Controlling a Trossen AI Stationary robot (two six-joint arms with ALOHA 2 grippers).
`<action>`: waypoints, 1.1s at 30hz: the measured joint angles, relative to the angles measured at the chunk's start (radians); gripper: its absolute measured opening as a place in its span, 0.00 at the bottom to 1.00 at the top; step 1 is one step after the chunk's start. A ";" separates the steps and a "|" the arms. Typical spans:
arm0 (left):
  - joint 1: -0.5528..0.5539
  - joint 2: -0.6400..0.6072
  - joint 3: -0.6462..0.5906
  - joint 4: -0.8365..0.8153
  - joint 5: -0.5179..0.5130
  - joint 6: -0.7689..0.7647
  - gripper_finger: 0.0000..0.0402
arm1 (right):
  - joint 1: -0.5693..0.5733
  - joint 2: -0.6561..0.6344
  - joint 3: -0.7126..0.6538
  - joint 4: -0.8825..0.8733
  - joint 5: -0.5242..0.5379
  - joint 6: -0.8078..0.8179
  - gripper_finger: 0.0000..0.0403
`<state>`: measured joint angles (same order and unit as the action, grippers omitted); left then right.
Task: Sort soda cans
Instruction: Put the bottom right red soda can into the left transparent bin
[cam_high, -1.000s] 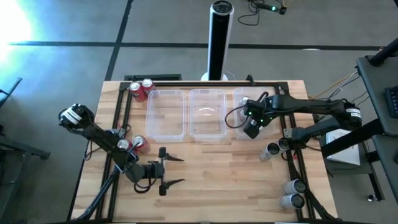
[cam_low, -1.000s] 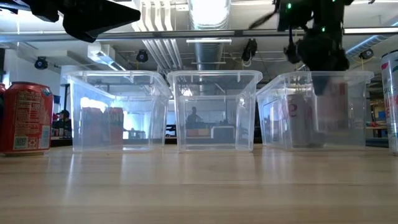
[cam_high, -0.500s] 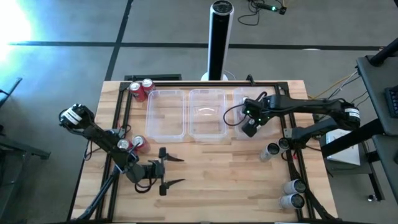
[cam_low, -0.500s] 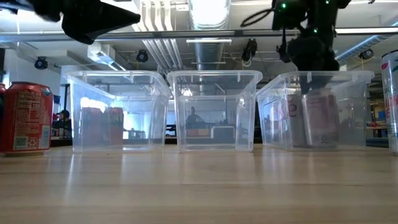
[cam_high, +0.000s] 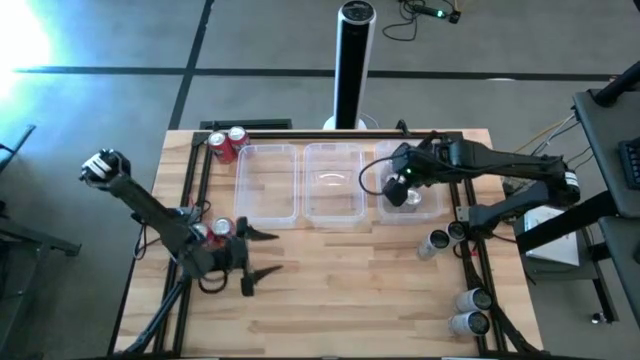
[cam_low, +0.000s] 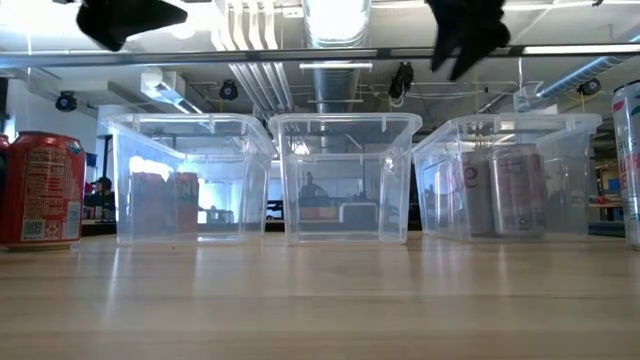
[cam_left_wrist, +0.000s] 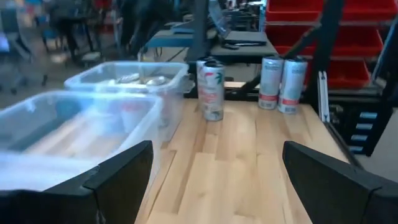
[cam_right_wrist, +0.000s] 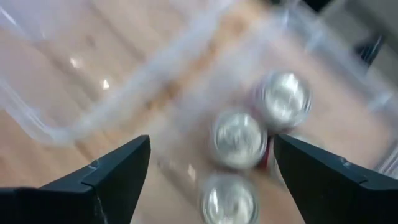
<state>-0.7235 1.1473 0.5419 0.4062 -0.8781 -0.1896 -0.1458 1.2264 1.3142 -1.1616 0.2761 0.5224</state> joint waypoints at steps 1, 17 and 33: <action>0.000 -0.038 0.001 -0.054 -0.002 -0.037 0.85 | 0.028 0.002 0.013 0.018 0.047 -0.007 0.82; -0.015 -0.299 0.465 -1.411 0.229 -0.620 0.85 | 0.490 0.207 0.052 0.342 0.482 0.028 0.77; 0.036 -0.181 0.552 -1.978 0.604 -1.232 0.85 | 0.767 0.481 0.073 0.447 0.664 0.251 0.82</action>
<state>-0.6872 0.9662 1.0938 -1.5716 -0.2741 -1.4217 0.6213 1.7074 1.3868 -0.7151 0.9404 0.7731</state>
